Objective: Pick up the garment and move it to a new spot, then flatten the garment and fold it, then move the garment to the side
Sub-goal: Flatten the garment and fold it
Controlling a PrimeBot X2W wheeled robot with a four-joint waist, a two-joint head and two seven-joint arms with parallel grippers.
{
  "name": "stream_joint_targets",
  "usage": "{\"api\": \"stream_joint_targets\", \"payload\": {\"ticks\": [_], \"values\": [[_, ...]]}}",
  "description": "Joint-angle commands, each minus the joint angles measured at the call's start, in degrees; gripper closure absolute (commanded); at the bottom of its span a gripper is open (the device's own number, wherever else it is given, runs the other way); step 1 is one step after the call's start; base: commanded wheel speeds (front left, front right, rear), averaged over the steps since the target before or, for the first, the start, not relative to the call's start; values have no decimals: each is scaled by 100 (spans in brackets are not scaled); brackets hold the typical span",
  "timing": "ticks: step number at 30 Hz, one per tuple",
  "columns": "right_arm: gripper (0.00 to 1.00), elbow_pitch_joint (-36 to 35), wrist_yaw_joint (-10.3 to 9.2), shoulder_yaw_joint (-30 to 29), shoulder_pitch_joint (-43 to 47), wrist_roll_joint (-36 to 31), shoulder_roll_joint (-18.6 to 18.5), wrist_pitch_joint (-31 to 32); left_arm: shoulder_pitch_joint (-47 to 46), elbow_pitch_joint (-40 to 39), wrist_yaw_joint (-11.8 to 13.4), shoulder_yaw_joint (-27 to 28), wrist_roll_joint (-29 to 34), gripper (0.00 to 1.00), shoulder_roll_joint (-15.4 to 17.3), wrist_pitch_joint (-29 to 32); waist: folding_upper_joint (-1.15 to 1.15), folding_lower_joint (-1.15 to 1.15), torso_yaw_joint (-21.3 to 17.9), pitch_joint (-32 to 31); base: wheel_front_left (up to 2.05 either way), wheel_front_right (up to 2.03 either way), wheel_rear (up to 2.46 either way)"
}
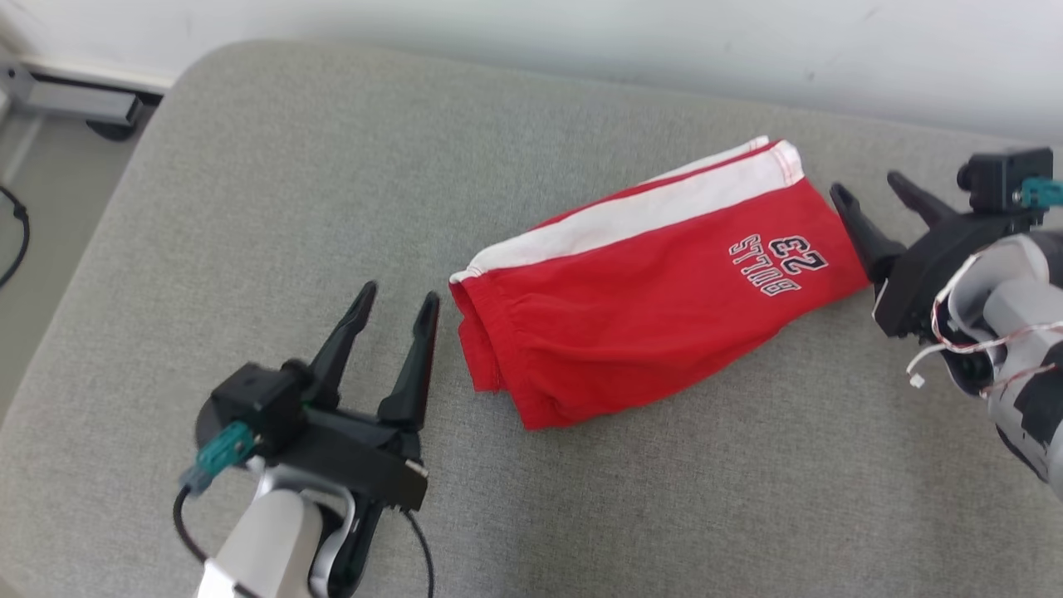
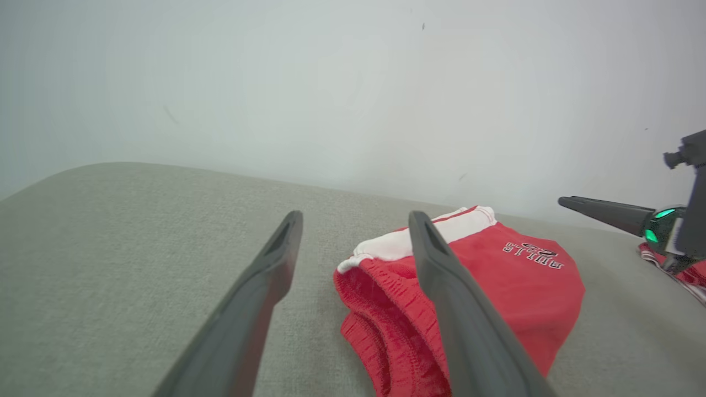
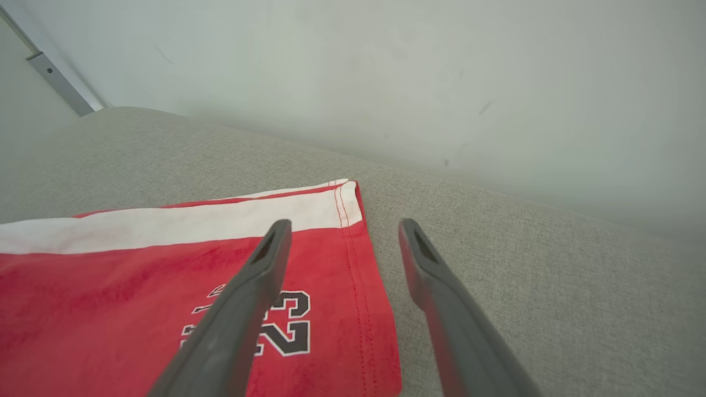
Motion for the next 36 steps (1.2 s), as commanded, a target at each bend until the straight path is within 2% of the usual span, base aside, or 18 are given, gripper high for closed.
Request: {"api": "stream_joint_targets", "payload": {"ticks": [1,6,19,36], "values": [[0,31,-3,17,100,62,-36,-9,135,-83,48,82,150,0,10,-32,0,1,-15,-151,0,0,0],[0,280,-3,84,346,164,-22,73,582,-556,182,425,566,0,-8,-32,0,1,75,-333,0,0,0],[0,896,-3,27,679,544,62,458,1301,-1466,376,928,974,0,27,-32,0,1,432,-431,0,0,0],[0,1474,-3,-173,669,971,201,1098,1455,-1692,356,1106,1077,0,-62,-32,0,1,748,-256,0,0,0]]}}
